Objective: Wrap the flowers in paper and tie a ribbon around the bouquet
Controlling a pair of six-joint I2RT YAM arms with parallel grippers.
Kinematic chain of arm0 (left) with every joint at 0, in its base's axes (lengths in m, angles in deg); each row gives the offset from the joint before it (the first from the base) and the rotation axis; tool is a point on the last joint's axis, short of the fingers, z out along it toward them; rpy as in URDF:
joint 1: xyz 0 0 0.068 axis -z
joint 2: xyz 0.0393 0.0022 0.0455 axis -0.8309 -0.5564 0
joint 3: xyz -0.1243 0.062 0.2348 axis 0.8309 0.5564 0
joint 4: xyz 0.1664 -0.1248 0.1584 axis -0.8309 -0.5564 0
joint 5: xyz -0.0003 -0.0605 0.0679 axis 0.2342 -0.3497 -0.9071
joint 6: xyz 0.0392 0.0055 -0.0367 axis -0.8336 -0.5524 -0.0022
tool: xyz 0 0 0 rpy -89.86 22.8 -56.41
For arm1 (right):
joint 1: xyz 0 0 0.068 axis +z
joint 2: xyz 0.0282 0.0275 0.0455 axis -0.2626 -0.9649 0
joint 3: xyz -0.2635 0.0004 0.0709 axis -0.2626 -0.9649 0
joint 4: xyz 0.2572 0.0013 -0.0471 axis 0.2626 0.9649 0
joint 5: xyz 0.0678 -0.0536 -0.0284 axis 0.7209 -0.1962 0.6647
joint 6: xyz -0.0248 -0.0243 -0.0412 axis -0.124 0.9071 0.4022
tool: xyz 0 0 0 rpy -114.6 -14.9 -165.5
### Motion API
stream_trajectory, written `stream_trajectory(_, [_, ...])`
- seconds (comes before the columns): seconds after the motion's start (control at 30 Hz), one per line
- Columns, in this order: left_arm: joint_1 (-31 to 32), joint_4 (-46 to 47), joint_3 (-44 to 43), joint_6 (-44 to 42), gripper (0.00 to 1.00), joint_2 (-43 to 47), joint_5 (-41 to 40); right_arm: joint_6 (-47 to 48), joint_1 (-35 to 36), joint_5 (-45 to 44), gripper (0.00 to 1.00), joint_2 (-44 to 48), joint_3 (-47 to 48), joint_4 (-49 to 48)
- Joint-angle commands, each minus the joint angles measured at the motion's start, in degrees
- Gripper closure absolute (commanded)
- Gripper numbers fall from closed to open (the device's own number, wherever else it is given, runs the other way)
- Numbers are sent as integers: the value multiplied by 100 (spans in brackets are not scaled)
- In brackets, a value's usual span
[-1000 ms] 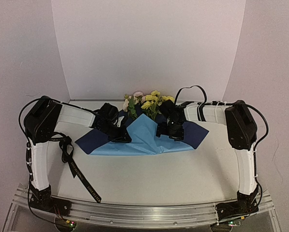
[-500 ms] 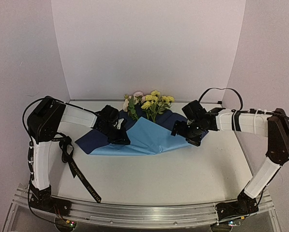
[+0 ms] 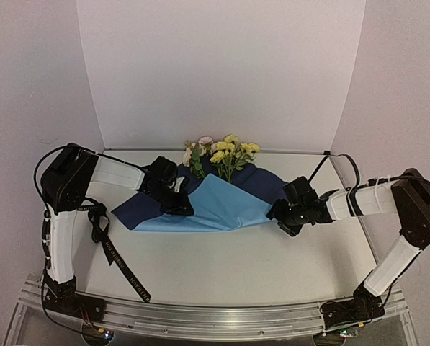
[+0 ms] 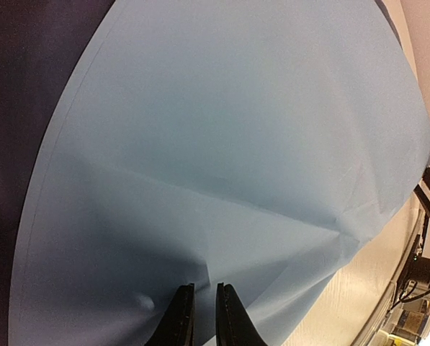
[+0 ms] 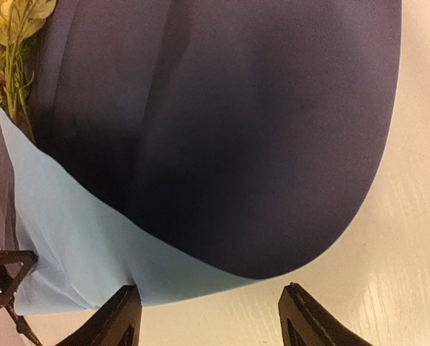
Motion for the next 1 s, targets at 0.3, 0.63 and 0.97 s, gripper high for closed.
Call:
stream_trajectory(0.3, [-8, -224, -254, -217, 87, -208, -308, -273, -134, -512, 73, -167, -244, -1428])
stream_trajectory(0.63, [-25, -376, -299, -319, 87, -335, -436, -126, -359, -712, 100, 114, -639, -1235])
stream_trajectory(0.97, [-32, -360, -251, -382, 87, -353, -445, 166, -397, -369, 41, 193, -499, -926])
